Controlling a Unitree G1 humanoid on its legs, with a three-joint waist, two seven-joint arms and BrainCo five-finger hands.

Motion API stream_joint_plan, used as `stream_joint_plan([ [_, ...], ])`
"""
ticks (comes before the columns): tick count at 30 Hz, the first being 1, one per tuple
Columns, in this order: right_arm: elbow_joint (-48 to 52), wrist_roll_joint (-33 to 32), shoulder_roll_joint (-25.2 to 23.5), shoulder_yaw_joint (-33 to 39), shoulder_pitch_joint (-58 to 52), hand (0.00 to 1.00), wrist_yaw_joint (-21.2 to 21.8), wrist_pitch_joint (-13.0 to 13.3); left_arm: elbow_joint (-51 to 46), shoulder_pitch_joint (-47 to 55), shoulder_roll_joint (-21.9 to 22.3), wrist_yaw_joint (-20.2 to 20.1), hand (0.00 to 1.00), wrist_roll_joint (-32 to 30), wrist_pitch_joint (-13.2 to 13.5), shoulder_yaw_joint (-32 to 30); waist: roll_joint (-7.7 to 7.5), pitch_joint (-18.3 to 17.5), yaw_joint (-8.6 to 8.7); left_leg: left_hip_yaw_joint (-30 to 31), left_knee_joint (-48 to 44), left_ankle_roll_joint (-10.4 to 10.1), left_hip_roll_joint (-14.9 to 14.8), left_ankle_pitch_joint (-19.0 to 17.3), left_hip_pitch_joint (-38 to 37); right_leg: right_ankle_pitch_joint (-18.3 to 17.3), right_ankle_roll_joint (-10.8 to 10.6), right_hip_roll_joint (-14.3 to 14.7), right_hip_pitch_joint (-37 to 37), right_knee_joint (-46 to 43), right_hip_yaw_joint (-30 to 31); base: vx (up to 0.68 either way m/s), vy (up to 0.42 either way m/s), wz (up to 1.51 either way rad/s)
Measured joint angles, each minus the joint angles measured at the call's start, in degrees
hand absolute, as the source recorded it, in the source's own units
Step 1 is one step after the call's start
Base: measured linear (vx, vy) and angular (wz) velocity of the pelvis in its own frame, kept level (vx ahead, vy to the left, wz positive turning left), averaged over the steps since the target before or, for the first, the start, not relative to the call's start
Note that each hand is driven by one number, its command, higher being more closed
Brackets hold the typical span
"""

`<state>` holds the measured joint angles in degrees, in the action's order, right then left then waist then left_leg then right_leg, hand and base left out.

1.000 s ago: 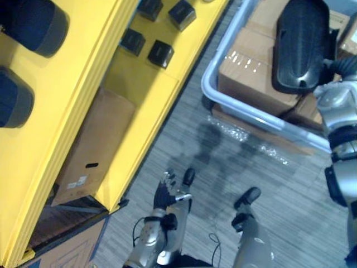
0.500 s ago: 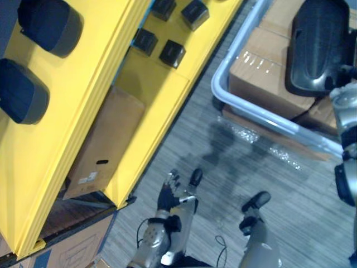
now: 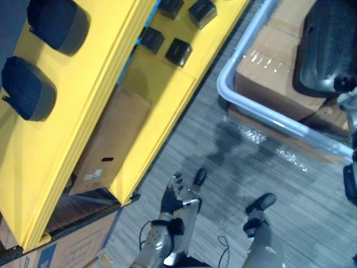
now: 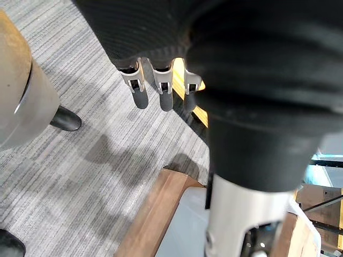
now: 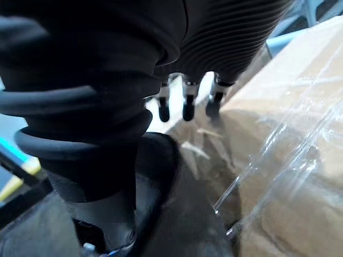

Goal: Walk over and take plastic housings, then place them on the shelf

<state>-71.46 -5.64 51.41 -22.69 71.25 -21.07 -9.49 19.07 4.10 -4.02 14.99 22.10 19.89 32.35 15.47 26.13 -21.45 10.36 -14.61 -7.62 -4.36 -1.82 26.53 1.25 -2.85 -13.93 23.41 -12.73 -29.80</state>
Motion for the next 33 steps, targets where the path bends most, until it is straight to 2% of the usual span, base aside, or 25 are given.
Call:
stream_joint_plan([
  [6,0.0,6.2,1.8,-1.7,1.7,1.0,5.6,-3.1,0.0,0.0,-0.1,0.4,0.0,0.0,-0.9,-0.1,0.0,0.0,-0.05,0.0,0.0,0.0,-0.1,0.0,-0.1,0.1,-0.1,0.1,-0.2,0.2,-0.2,0.0,0.0,0.0],
  [13,-0.9,17.3,2.0,-6.8,3.6,1.0,8.0,-6.2,0.0,0.0,-0.3,0.4,0.0,0.0,-1.0,-0.3,0.0,0.0,-0.33,0.0,0.0,0.0,-0.1,0.0,-0.3,0.4,-0.2,0.2,-0.7,0.4,-0.3,0.0,0.0,0.0],
  [18,-2.3,24.6,1.9,-10.9,4.0,1.0,9.9,-9.4,-1.9,0.5,-1.7,-0.1,0.0,0.1,-0.6,-1.5,-0.01,0.0,-0.78,0.5,0.0,0.0,-0.2,0.0,-0.6,0.4,-0.2,0.2,-1.6,0.4,-1.4,0.0,-0.003,0.08],
  [22,-3.9,25.8,1.9,-12.0,4.3,1.0,9.7,-9.4,-2.7,0.7,-3.0,-0.6,0.0,0.6,1.0,-3.4,-0.05,0.0,-1.06,0.7,0.1,0.0,-0.2,0.0,-1.3,0.5,-0.2,0.3,-2.7,0.3,-1.7,0.0,-0.003,0.03],
  [26,-4.2,25.8,1.9,-12.9,4.6,1.0,4.4,-9.1,-6.7,2.2,-4.6,-2.5,0.0,2.6,2.0,-4.5,-0.36,0.3,-0.83,1.8,0.3,0.0,-0.4,0.0,-1.6,0.5,-0.2,0.7,-3.6,0.6,-2.6,-0.04,-0.011,0.08],
  [28,-4.1,25.8,1.9,-12.8,6.0,1.0,1.2,-7.7,-6.7,2.5,-4.7,-2.7,0.0,2.7,2.4,-5.5,-0.68,0.5,-0.71,1.7,0.6,0.0,-0.6,0.0,-1.6,0.8,0.0,1.0,-3.6,1.0,-2.7,-0.05,-0.014,-0.01],
  [30,-3.8,25.8,1.9,-12.8,6.6,1.0,0.9,-6.9,-7.1,2.8,-4.7,-2.8,0.0,2.6,2.4,-6.1,-1.01,0.7,-0.35,1.7,0.6,0.0,-0.7,0.0,-1.7,1.0,0.1,1.1,-3.7,1.1,-2.7,-0.02,-0.005,-0.01],
  [33,-3.1,25.8,1.9,-12.8,6.8,1.0,-0.9,-4.0,-8.2,3.3,-4.8,-2.9,0.0,2.6,2.5,-7.6,-2.3,1.6,0.71,1.5,1.1,0.0,-0.9,0.0,-2.9,1.3,0.2,1.4,-4.7,1.6,-2.4,-0.02,-0.01,-0.04],
])
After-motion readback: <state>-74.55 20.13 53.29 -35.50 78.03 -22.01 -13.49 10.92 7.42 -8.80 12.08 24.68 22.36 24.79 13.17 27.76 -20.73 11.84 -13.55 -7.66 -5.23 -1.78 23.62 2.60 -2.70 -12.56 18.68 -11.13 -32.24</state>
